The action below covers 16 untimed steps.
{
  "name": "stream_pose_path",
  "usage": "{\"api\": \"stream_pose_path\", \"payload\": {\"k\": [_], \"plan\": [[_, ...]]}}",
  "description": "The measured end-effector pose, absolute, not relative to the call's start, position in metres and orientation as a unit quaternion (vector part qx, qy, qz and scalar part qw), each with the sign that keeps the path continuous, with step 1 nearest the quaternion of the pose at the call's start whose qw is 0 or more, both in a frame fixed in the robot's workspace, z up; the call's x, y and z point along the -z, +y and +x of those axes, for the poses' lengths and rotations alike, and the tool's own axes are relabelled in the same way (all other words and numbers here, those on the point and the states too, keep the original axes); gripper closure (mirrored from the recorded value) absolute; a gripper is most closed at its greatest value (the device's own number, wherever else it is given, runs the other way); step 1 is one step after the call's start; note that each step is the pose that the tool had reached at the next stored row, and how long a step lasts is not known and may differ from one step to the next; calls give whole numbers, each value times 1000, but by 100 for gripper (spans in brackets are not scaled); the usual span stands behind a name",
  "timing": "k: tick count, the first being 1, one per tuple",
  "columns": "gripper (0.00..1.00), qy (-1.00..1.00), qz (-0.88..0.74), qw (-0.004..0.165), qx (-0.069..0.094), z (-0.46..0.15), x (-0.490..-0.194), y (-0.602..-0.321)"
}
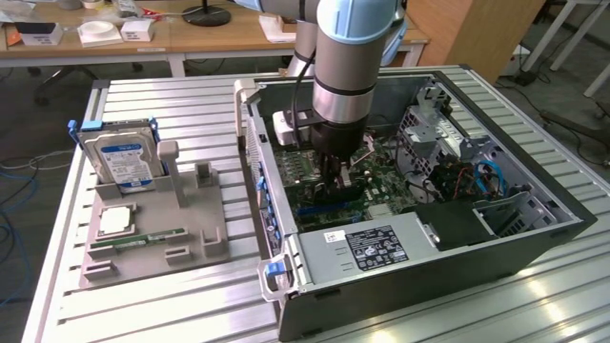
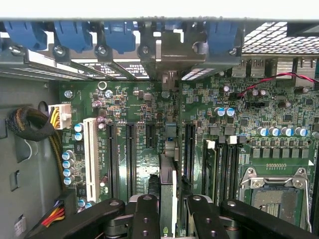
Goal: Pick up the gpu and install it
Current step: 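Insert the gpu into the slot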
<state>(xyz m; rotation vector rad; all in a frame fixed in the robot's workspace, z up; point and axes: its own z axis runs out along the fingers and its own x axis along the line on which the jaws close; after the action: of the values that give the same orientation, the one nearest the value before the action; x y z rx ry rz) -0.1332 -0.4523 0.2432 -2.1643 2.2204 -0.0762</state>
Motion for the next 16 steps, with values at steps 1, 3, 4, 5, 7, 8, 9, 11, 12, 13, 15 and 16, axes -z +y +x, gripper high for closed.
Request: {"api": "stream_pose_path", "payload": {"k": [1, 3, 4, 5, 7, 8, 9, 11, 12, 13, 15, 16], "plan": [[74, 716, -698, 20, 25, -133, -243, -452], [74, 716, -698, 20, 25, -133, -243, -453], [74, 716, -698, 20, 25, -133, -243, -453], [74, 716, -698, 20, 25, -133, -243, -453], [74, 716, -698, 20, 25, -133, -243, -453], [74, 716, -698, 20, 25, -133, -243, -453], [74, 716, -698, 20, 25, -133, -243, -453], [74, 716, -698, 20, 25, -133, -243, -453], [74, 716, -698, 20, 25, -133, -243, -453], [74, 716, -698, 20, 25, -134, -243, -453], [74, 716, -698, 20, 24, -135, -243, -453], [74, 716, -698, 20, 24, -135, -244, -453]]}}
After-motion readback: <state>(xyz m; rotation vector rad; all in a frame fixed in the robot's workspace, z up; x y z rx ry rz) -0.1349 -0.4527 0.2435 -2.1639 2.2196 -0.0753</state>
